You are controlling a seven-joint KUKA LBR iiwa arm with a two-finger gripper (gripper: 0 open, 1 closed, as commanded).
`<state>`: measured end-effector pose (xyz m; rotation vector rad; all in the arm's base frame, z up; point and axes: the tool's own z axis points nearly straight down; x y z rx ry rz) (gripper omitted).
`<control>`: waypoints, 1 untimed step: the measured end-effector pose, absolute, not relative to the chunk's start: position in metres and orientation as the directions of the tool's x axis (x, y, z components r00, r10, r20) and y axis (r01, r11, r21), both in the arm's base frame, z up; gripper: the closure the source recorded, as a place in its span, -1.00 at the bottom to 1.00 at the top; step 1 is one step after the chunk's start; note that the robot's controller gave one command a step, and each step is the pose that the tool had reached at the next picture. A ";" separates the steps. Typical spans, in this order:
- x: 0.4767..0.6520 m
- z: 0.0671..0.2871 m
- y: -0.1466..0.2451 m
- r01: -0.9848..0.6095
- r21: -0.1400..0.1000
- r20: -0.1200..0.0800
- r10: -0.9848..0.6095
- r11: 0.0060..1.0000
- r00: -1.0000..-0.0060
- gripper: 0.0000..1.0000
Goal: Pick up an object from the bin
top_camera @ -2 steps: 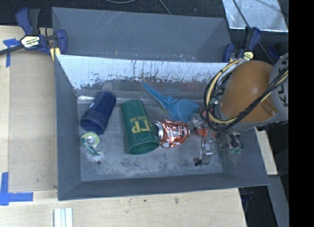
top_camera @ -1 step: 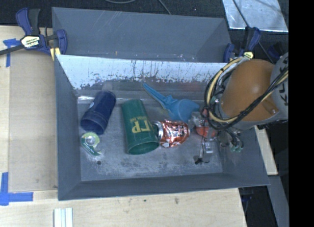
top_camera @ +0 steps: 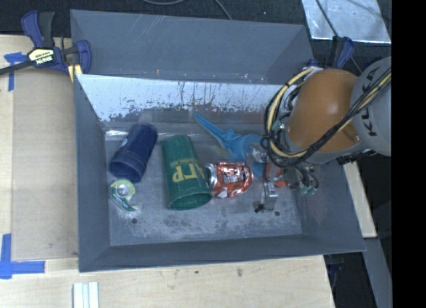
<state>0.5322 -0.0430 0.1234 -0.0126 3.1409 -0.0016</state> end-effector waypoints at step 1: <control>0.558 0.089 -0.036 -0.043 -0.001 -0.009 -0.043 0.999 -0.999 -1.00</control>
Offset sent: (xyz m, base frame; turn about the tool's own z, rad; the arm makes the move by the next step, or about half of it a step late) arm 0.0192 0.0534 -0.0534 0.0809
